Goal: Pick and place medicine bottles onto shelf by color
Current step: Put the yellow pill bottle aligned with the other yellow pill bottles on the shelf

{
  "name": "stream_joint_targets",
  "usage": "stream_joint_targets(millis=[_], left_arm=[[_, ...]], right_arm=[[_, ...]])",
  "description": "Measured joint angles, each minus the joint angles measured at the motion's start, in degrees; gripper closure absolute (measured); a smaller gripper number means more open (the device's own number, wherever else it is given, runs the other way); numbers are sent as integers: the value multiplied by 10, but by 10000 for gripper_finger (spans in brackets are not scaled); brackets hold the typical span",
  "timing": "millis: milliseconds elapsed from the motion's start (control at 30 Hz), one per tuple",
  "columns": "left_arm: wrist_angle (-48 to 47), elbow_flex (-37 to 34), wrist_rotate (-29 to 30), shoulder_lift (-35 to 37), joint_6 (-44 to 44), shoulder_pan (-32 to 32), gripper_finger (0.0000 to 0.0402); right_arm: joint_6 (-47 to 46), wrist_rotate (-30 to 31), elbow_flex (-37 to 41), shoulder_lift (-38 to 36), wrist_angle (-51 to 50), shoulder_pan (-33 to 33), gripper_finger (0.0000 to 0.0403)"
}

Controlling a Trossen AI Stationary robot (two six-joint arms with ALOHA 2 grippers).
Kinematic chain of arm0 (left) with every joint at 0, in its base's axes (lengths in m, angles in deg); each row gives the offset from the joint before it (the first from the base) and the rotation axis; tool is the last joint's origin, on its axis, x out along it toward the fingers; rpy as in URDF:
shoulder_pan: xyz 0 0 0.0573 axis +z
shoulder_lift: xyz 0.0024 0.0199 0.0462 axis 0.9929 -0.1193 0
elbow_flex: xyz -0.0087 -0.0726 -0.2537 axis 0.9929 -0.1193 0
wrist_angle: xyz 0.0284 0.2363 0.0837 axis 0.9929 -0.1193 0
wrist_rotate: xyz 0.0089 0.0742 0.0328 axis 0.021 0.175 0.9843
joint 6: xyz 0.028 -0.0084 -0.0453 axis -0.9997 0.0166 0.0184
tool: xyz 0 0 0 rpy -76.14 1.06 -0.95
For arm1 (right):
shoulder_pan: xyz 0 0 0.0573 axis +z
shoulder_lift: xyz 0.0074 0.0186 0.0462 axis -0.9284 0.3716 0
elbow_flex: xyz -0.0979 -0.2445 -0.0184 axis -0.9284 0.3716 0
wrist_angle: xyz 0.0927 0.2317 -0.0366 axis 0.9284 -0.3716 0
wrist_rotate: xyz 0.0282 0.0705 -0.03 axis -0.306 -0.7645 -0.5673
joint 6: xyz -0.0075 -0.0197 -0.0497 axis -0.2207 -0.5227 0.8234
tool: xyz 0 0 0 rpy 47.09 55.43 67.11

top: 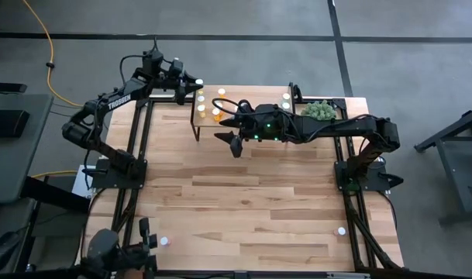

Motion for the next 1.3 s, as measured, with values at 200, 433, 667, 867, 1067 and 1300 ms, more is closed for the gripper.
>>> stream_joint_targets(millis=[200,433,667,867,1067,1300], left_arm=[[19,-9,17,0,-21,-1,300],[-1,-9,26,0,-42,-6,300],[-25,-9,33,0,-75,-9,300],[-17,-9,40,-2,-90,-18,300],[-17,-9,52,-14,-90,-29,300],[-19,-9,61,-15,-90,-24,300]], right_arm=[[-15,2,0,0,0,0,167],[-37,2,-1,0,0,0,167],[-36,2,-1,0,0,0,167],[-36,2,-1,0,0,0,167],[-39,2,-1,0,0,0,167],[-39,2,-1,0,1,0,167]])
